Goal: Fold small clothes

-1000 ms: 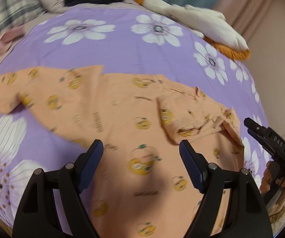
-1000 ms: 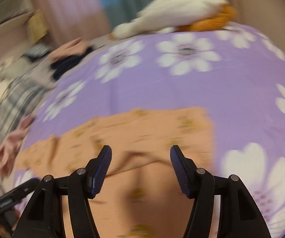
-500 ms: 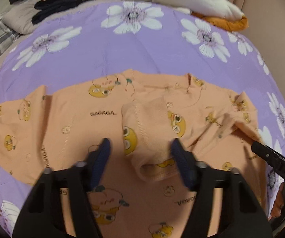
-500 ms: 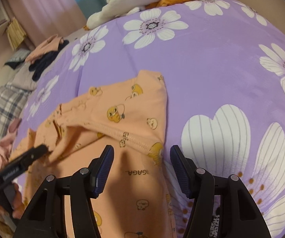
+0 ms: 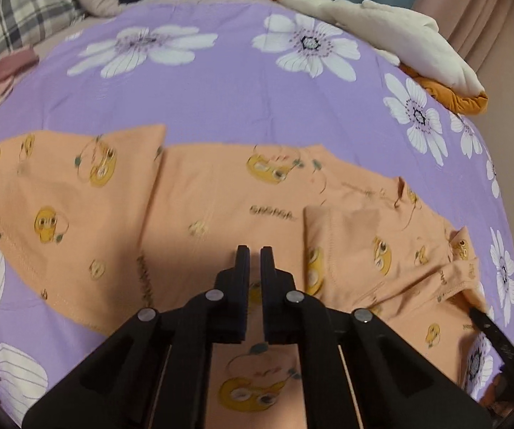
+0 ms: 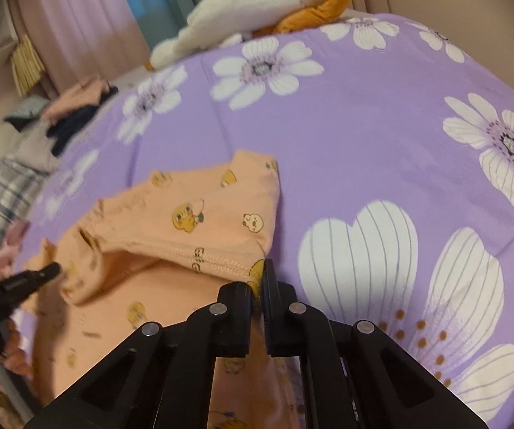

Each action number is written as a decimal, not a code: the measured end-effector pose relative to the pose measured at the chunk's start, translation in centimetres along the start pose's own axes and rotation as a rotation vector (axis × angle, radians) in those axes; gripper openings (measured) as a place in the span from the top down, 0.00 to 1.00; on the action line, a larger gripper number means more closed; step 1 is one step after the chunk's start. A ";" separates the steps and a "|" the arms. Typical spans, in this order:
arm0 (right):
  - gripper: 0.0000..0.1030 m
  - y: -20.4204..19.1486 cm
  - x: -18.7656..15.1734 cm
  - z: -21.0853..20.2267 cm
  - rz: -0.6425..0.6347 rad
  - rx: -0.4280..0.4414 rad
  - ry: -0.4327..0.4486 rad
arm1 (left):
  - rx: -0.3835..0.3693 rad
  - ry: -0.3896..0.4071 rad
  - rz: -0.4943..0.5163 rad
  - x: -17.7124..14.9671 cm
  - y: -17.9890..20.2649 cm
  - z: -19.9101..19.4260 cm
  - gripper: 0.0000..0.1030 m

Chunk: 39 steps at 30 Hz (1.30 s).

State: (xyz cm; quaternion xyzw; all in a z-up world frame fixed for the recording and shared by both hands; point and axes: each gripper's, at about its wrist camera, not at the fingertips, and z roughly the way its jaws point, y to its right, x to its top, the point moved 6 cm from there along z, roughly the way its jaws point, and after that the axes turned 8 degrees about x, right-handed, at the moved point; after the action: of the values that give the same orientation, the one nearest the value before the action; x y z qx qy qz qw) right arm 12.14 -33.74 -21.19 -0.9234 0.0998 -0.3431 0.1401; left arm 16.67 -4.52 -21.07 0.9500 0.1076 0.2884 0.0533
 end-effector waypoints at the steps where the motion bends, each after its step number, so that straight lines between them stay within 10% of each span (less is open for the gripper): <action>1: 0.94 0.4 -0.3 0.6 0.011 -0.022 -0.017 | -0.006 -0.005 0.000 -0.2 0.1 -0.1 0.95; 9: 0.94 0.4 -0.6 0.8 0.010 -0.025 -0.022 | -0.071 0.038 0.105 -0.3 3.9 -2.6 0.49; 17: 0.94 0.7 -1.0 0.4 0.031 0.007 -0.020 | 0.032 0.017 0.372 -2.8 8.7 0.3 0.65; 39: 0.94 0.8 -1.1 0.4 0.040 0.022 -0.020 | 0.032 0.025 0.499 -4.4 9.3 0.5 0.65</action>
State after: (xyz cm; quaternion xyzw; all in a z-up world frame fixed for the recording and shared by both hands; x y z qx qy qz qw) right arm 11.55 -34.09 -22.43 -0.9229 0.1133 -0.3322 0.1583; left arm 14.98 -14.66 -22.35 0.9442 -0.1250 0.3026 -0.0358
